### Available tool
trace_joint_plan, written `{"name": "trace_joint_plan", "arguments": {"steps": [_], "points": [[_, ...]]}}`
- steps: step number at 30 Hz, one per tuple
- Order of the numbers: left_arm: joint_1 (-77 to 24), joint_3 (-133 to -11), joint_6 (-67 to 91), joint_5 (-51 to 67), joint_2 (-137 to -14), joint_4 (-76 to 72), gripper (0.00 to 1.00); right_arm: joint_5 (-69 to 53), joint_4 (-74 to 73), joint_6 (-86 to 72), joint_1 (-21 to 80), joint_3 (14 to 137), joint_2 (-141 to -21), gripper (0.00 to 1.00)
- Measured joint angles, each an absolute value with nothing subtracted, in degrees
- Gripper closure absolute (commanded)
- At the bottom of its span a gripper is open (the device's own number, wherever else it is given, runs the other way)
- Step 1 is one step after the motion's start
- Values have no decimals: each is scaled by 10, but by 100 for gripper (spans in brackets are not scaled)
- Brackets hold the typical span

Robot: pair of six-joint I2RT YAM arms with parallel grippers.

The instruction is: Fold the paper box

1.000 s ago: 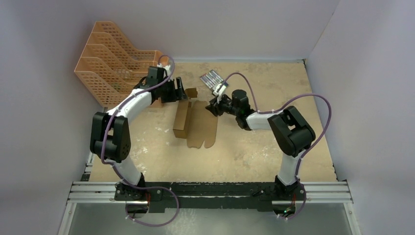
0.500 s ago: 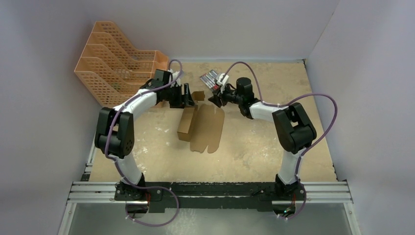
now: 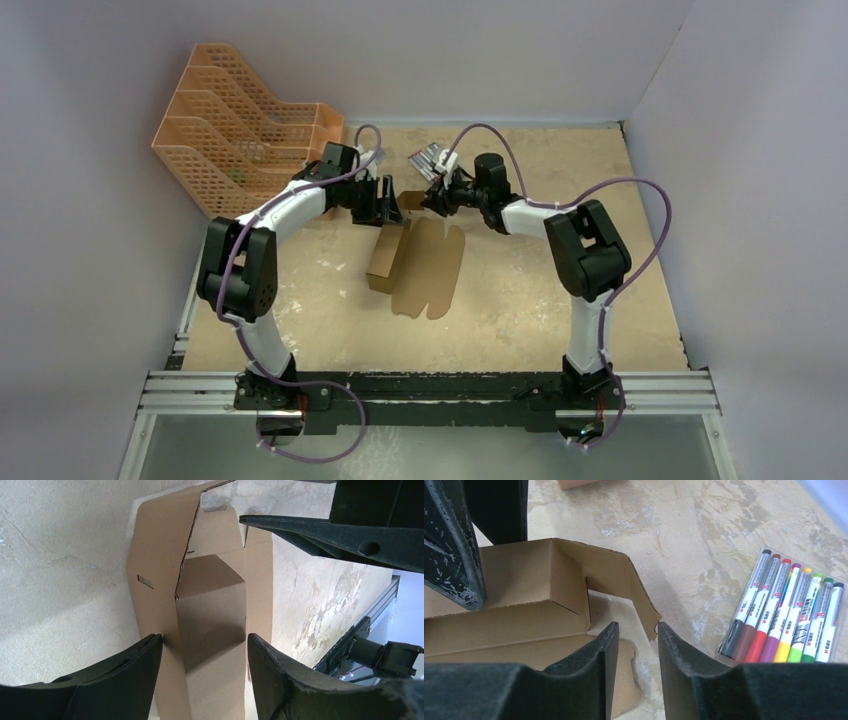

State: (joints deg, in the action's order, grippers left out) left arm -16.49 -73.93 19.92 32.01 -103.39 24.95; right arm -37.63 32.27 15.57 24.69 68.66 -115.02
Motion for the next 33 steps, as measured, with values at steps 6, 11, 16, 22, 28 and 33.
{"name": "trace_joint_plan", "arguments": {"steps": [6,11,16,22,28,33], "points": [[-167,-742,197,320,-1034,257,40,-390,326,154,247,699,-1162,69],[-167,-744,189,321,-1037,265,44,-405,329,152,247,716,-1183,72],[-167,-745,184,324,-1042,268,46,-415,331,146,247,720,-1193,64],[-169,-745,182,327,-1042,273,47,-414,336,144,247,720,-1193,66],[-169,-745,181,329,-1042,276,49,-406,342,141,247,720,-1193,57],[-169,-745,178,331,-1042,279,50,-389,342,142,247,720,-1193,53]]}}
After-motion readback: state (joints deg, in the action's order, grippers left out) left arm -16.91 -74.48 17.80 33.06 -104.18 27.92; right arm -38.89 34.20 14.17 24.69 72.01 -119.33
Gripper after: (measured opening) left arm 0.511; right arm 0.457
